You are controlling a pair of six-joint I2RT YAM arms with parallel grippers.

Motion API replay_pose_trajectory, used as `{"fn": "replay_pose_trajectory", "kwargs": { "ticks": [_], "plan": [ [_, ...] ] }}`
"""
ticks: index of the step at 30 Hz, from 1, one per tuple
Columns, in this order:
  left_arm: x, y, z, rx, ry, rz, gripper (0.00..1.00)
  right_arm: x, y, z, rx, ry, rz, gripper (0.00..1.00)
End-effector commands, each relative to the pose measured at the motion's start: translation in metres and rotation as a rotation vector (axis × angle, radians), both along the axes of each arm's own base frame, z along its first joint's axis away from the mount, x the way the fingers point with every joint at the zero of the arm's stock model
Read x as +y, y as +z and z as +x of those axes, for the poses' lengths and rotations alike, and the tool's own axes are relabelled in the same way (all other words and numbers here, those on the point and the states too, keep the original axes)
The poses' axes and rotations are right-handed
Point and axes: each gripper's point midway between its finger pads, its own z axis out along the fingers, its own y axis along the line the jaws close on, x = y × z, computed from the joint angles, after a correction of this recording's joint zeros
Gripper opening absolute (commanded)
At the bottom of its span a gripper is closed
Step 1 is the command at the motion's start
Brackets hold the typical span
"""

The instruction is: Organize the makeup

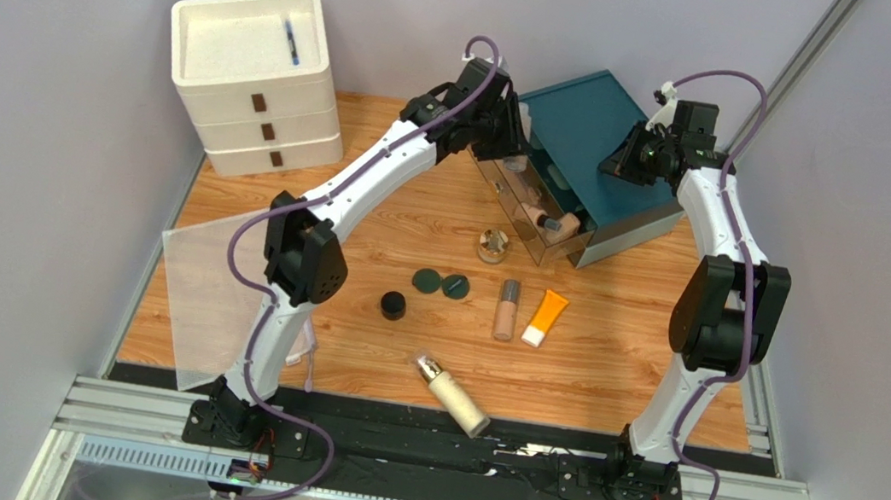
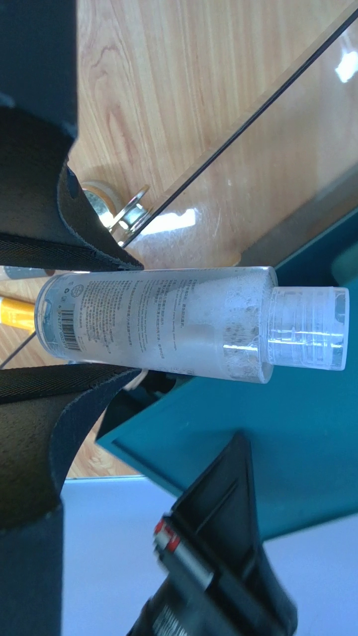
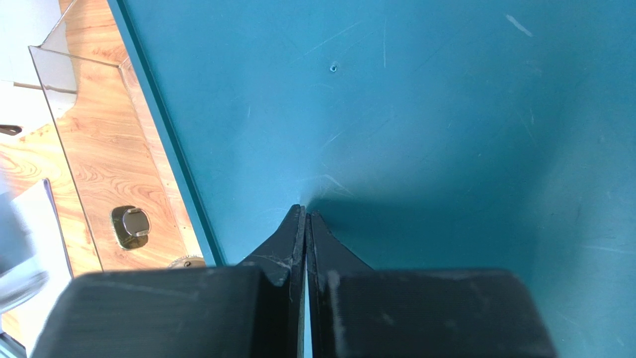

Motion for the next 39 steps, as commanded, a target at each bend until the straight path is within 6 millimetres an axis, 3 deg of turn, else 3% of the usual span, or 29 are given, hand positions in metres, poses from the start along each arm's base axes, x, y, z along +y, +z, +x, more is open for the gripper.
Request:
{"fn": "replay_pose_trajectory", "kwargs": {
  "ticks": [1,8,16,22,23,25,26,27,28,30,31,32,34,35,37,39],
  "plan": [
    [-0.017,0.052,0.007,-0.062,-0.009,-0.175,0.25,-0.001,-0.111,-0.081,0.46,0.016,-0.081,0.02],
    [-0.025,0.031,0.009,0.004,-0.024,-0.193,0.54,0.001,-0.104,-0.08,0.447,0.017,-0.071,0.03],
    [-0.03,0.029,0.006,0.012,-0.054,-0.208,0.66,0.002,-0.081,-0.071,0.39,0.013,-0.06,0.03],
    [-0.023,0.05,0.0,-0.033,-0.069,-0.208,0.66,0.001,-0.037,-0.055,0.289,-0.01,-0.06,0.03],
    [-0.021,0.062,-0.004,-0.059,-0.08,-0.214,0.66,0.0,-0.026,-0.05,0.26,-0.021,-0.063,0.02],
    [-0.018,0.064,-0.01,-0.072,-0.101,-0.197,0.65,-0.005,-0.007,-0.046,0.214,-0.047,-0.076,0.01],
    [-0.014,0.075,-0.015,-0.092,-0.113,-0.198,0.65,-0.012,-0.001,-0.044,0.197,-0.078,-0.101,0.01],
    [-0.012,0.067,-0.021,-0.093,-0.139,-0.158,0.65,-0.016,0.013,-0.041,0.163,-0.107,-0.109,0.0],
    [-0.007,0.075,-0.028,-0.109,-0.149,-0.143,0.65,-0.028,0.017,-0.039,0.149,-0.161,-0.148,0.0],
    [0.002,0.057,-0.037,-0.102,-0.164,-0.063,0.65,-0.04,0.028,-0.036,0.107,-0.222,-0.177,0.0],
    [0.007,0.066,-0.047,-0.12,-0.173,-0.053,0.65,-0.053,0.028,-0.035,0.106,-0.269,-0.205,0.0],
    [0.013,0.046,-0.053,-0.101,-0.174,0.003,0.65,-0.059,0.03,-0.035,0.102,-0.292,-0.21,0.0],
    [0.017,0.052,-0.072,-0.124,-0.194,0.031,0.65,-0.071,0.029,-0.033,0.104,-0.336,-0.21,0.0],
    [0.022,0.033,-0.079,-0.114,-0.208,0.09,0.65,-0.075,0.029,-0.033,0.105,-0.348,-0.211,0.0],
    [0.025,0.03,-0.094,-0.123,-0.238,0.136,0.65,-0.086,0.026,-0.032,0.111,-0.378,-0.215,0.0],
    [0.025,0.009,-0.113,-0.118,-0.285,0.229,0.65,-0.092,0.02,-0.03,0.123,-0.391,-0.219,0.0]
  ]
}}
